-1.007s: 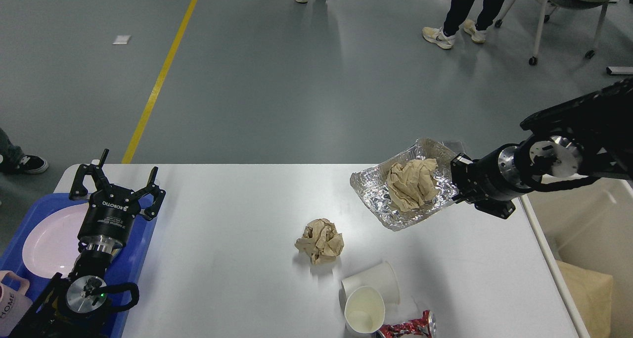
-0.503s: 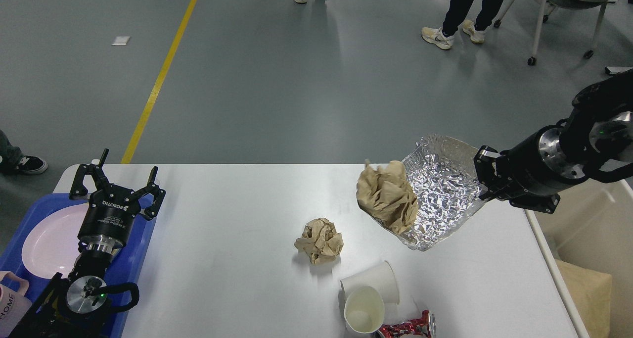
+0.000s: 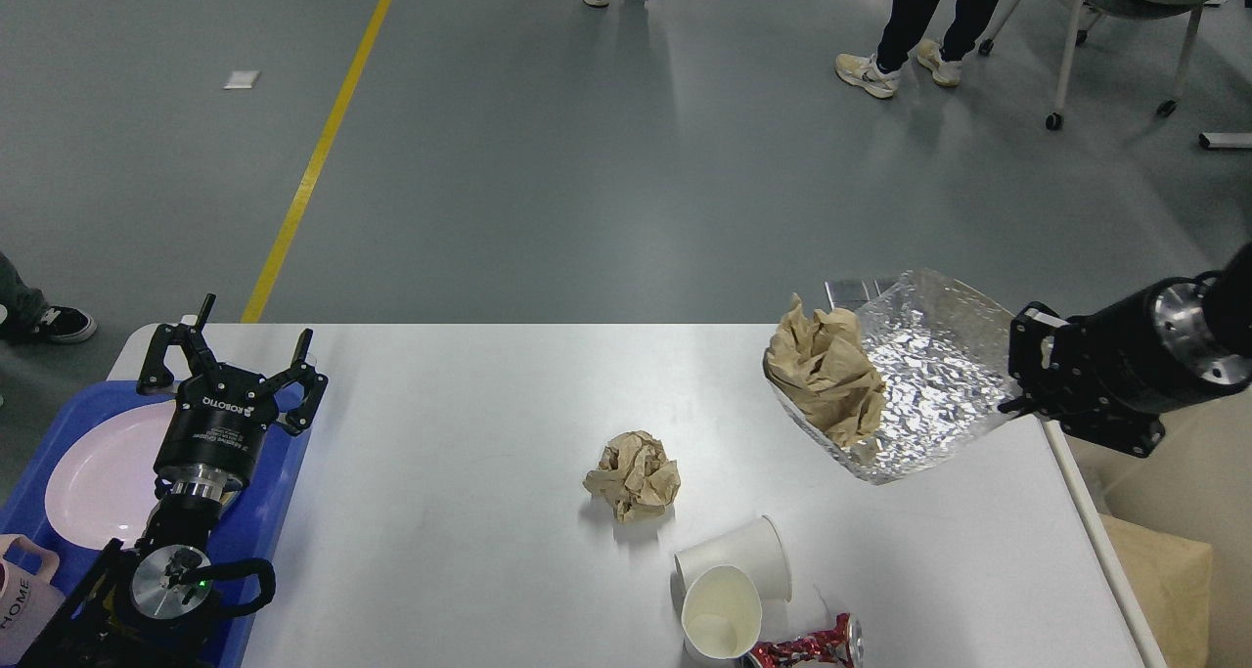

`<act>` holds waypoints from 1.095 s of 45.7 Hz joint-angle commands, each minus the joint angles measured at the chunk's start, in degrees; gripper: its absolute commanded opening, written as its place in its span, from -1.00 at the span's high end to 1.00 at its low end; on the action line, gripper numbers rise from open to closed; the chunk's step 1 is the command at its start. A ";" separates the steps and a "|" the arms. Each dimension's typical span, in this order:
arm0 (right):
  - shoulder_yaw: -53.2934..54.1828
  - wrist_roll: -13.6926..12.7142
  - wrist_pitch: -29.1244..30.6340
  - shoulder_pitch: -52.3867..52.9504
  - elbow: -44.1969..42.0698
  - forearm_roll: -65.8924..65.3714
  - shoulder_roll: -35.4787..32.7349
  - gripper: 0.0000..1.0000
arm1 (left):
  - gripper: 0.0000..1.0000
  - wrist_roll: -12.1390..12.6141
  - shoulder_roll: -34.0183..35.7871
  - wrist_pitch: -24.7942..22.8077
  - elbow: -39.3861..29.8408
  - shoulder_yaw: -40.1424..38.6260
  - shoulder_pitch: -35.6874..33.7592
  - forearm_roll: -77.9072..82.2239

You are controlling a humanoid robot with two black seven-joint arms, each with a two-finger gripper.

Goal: Tidy desktop
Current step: 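Lift the foil tray with crumpled paper and carry it toward the bin, then lower the foil tray into the bin and release it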

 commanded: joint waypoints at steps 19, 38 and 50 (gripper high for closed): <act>14.95 1.15 0.33 -37.37 -37.22 -8.03 -20.24 1.00 | -0.94 -0.09 0.00 -0.07 0.01 0.00 0.00 0.00; 43.88 1.06 -4.59 -79.57 -71.41 -8.21 -5.22 1.00 | -0.94 -0.09 0.09 -0.07 0.01 0.00 0.00 0.00; 43.88 0.62 -15.57 -90.91 -84.87 -8.21 8.32 1.00 | -0.94 -0.09 0.00 0.02 0.01 0.00 0.00 0.00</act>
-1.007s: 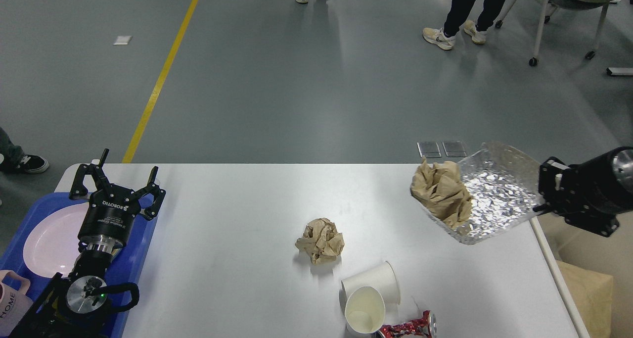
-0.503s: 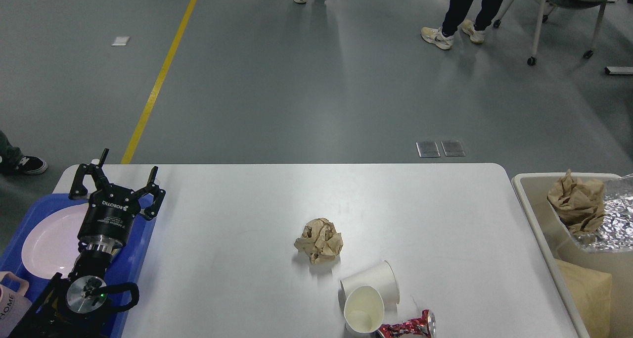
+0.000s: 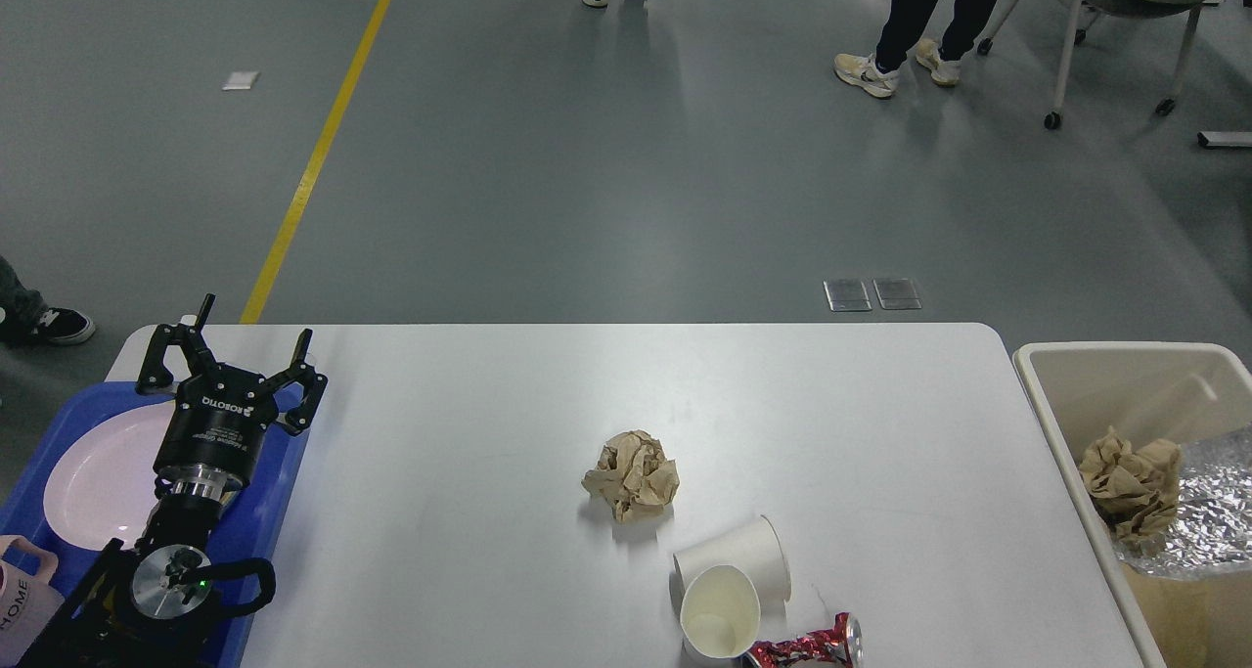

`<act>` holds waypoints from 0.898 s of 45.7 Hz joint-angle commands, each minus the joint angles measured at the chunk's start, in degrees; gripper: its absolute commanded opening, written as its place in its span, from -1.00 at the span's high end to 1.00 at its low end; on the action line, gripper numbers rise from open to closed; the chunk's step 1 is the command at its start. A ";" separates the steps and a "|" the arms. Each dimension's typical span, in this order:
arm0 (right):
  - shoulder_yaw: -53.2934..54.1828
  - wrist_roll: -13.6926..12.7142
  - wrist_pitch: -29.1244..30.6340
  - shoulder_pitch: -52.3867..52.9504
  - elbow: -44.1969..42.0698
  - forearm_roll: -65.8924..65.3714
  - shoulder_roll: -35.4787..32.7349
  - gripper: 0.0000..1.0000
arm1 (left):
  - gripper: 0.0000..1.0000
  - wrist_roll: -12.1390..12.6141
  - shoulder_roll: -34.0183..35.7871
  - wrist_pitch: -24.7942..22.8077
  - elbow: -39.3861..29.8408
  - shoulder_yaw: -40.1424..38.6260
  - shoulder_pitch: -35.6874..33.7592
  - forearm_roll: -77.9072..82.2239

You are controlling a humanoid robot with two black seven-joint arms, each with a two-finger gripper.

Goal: Tidy desktop
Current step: 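Lower the foil tray into the bin and release it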

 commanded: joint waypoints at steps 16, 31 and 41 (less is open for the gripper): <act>-2.34 -0.53 -9.01 -5.60 -4.27 -0.10 9.54 1.00 | -0.94 0.04 0.00 0.03 0.00 0.00 0.00 0.00; -2.26 -0.18 -14.54 -4.98 -3.92 -0.10 9.45 -1.00 | -0.94 0.04 0.00 0.03 0.00 0.00 0.00 0.00; -2.34 -0.27 -14.55 -4.63 -3.48 -0.10 9.45 -1.00 | -0.94 0.05 0.00 0.03 0.00 0.00 0.00 0.00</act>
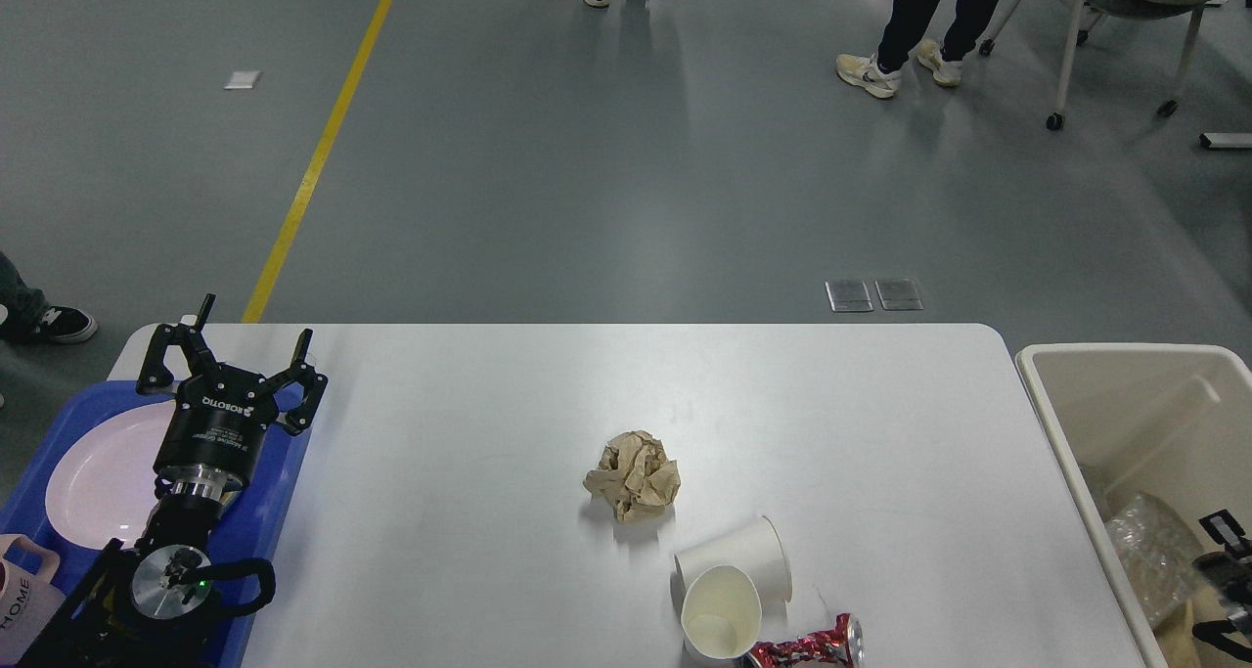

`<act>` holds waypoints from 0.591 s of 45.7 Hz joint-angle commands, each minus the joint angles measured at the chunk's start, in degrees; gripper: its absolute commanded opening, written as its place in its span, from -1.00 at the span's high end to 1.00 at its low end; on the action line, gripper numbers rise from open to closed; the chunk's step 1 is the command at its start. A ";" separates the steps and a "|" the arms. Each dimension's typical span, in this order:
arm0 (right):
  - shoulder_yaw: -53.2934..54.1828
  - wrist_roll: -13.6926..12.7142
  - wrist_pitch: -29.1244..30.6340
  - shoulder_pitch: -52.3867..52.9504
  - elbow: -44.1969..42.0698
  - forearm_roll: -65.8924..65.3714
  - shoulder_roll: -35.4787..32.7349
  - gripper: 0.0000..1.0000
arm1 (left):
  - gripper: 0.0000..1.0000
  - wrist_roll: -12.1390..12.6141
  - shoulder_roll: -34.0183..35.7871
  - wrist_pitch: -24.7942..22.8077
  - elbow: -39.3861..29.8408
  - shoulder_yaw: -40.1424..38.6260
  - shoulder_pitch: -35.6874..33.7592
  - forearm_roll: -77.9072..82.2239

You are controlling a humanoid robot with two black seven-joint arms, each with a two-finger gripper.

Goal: Tidy desktop
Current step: 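Lower the foil tray into the bin and release it, then raise the right gripper out of the bin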

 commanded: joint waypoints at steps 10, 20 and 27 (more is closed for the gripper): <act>-1.92 -0.03 2.05 2.69 2.42 -1.58 -0.87 -1.00 | -0.94 0.02 -0.02 0.03 0.00 0.00 0.00 0.00; -10.09 -0.12 2.58 15.86 15.68 -8.08 -6.32 -1.00 | -0.94 0.02 -0.02 0.03 0.00 0.00 0.00 0.00; -20.80 -0.30 3.45 30.98 29.12 -12.21 -7.91 -1.00 | -0.94 0.02 -0.02 -0.06 0.00 0.00 0.00 0.00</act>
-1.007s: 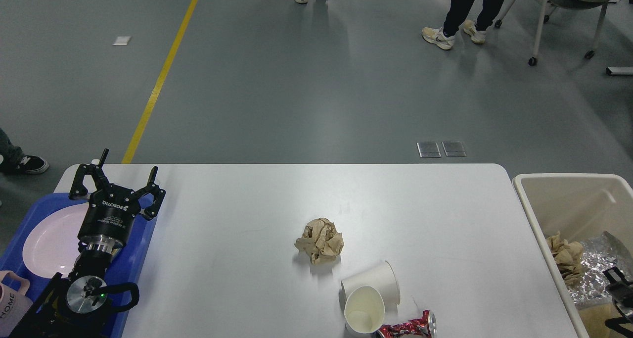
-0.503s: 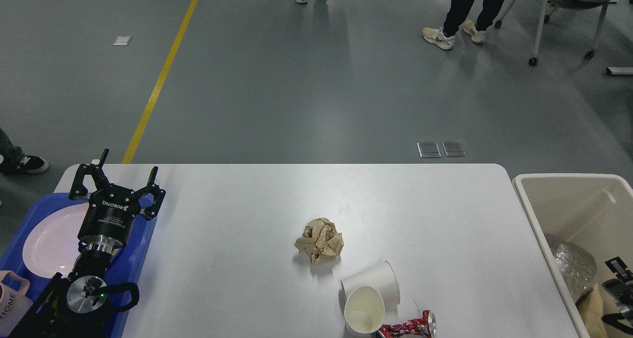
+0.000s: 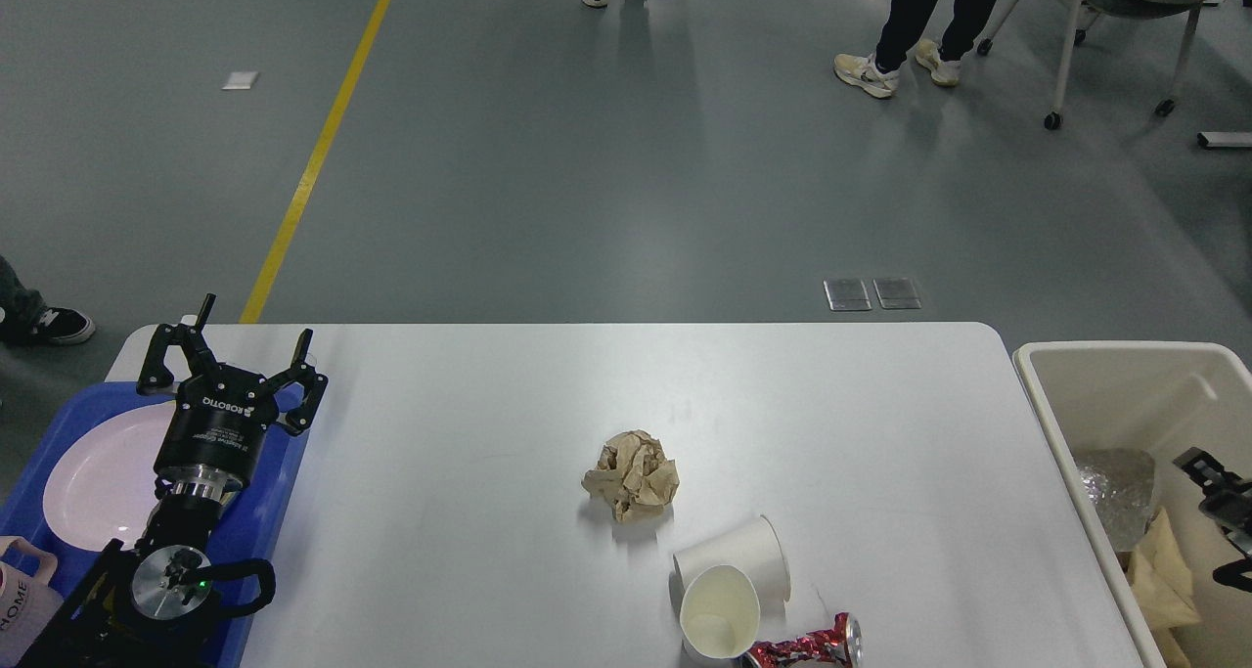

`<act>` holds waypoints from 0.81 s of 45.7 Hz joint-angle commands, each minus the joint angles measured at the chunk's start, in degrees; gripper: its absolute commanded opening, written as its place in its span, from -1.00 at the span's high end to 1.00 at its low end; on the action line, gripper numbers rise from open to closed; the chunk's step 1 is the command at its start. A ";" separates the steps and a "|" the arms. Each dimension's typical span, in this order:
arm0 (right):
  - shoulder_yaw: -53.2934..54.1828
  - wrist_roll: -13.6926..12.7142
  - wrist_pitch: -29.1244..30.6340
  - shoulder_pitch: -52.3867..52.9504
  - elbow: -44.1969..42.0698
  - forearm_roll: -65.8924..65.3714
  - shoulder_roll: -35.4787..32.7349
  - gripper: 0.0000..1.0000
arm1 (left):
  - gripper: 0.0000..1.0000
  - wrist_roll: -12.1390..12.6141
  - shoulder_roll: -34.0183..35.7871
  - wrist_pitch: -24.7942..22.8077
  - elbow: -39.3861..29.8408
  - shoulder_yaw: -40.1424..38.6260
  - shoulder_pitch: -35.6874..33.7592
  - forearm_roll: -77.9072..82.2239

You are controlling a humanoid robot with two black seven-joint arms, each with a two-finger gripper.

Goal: Tidy desktop
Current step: 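Raise the right gripper out of the bin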

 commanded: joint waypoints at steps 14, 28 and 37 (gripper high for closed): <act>-26.55 -0.14 13.45 48.55 36.63 -3.49 3.83 -1.00 | -0.94 -0.01 0.00 -0.04 0.00 0.00 0.00 0.00; -27.70 -0.23 41.75 72.64 42.61 -2.87 14.99 -1.00 | -0.94 -0.01 0.00 -0.04 0.00 0.00 0.00 0.00; -24.63 -0.23 43.61 83.80 58.25 -2.70 19.48 -1.00 | -0.94 -0.01 0.00 0.05 0.00 0.00 0.00 0.00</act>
